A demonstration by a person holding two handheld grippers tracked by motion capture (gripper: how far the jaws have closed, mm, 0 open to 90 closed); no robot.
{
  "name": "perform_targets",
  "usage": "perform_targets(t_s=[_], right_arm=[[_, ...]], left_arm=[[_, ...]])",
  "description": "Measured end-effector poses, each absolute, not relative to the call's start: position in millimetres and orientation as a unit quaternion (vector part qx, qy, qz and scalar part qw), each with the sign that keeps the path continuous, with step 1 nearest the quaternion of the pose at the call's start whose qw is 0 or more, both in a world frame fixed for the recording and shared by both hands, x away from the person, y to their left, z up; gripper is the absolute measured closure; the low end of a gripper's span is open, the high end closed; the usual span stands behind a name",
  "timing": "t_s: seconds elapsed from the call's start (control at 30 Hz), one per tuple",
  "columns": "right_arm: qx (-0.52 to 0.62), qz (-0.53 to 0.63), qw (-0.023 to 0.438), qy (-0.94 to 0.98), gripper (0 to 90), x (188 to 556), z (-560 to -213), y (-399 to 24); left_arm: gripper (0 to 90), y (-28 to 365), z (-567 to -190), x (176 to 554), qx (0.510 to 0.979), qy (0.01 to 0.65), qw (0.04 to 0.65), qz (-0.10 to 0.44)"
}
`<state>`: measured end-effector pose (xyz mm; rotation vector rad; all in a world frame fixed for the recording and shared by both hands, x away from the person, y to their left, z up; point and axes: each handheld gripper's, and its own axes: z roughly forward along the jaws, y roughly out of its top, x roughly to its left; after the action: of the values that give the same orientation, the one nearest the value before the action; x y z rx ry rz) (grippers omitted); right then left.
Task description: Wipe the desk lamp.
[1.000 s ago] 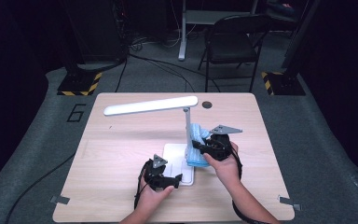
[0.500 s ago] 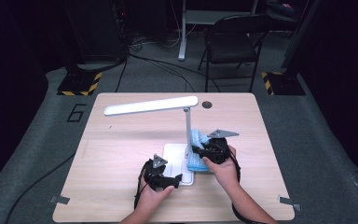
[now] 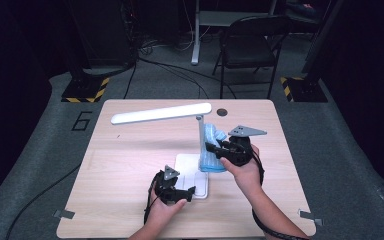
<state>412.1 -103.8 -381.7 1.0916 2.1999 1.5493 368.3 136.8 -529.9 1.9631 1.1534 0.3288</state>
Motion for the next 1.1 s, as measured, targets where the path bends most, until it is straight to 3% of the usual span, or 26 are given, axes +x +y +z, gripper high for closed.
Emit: perform_targets(t_s=[0.57,0.73,0.97,1.1], right_arm=[[0.328,0.571,0.144,0.738,68.6,407,-309,-103],[0.332,0.579,0.128,0.733,68.8,408,-309,-103],[0.315,0.551,0.166,0.755,69.2,406,-315,-98],[0.319,0.547,0.162,0.757,69.2,406,-325,-97]], left_arm=[[0.4,137,-530,369,0.778,0.458,0.410,0.130],[0.4,137,-530,369,0.779,0.456,0.410,0.130],[0.4,136,-530,368,0.777,0.460,0.410,0.131],[0.4,136,-530,368,0.776,0.461,0.411,0.129]])
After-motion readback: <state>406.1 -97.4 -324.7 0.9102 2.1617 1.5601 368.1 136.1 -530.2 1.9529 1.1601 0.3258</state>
